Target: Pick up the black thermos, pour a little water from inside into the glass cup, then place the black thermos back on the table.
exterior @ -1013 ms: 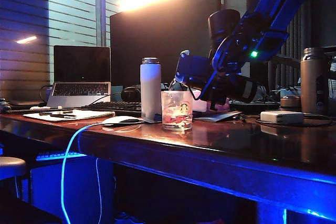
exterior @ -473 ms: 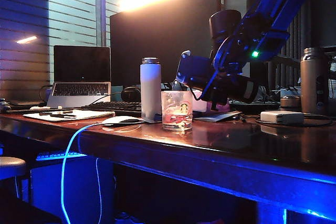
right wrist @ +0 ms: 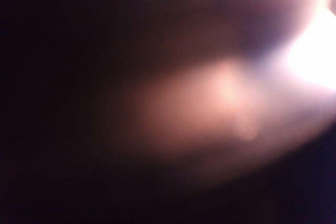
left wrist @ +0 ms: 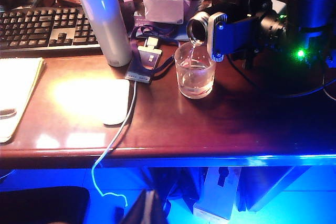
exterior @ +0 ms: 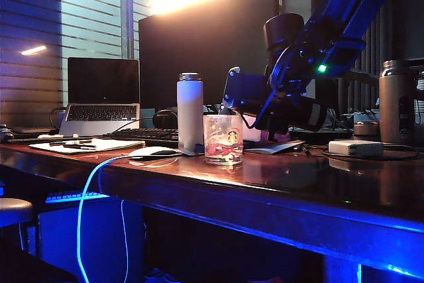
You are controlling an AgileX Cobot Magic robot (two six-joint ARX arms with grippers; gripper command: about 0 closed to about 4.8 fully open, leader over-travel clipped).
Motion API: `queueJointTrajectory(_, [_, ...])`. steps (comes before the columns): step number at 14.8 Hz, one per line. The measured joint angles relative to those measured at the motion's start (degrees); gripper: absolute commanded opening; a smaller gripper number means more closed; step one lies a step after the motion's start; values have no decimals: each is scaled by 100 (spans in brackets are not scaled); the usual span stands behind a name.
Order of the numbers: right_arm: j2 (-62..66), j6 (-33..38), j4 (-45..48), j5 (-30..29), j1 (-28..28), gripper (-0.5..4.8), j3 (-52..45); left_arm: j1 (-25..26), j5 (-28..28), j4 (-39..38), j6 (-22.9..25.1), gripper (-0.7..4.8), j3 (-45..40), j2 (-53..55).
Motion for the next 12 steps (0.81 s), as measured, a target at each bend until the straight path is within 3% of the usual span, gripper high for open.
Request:
queueJointTrajectory(9, [0,767,-72,-249,2,10,0,0,-2,0,-2,-5,0,0])
queueJointTrajectory(12, [0,1598,-136,-267,7,9,0,0,-2,0,0,-5,0,0])
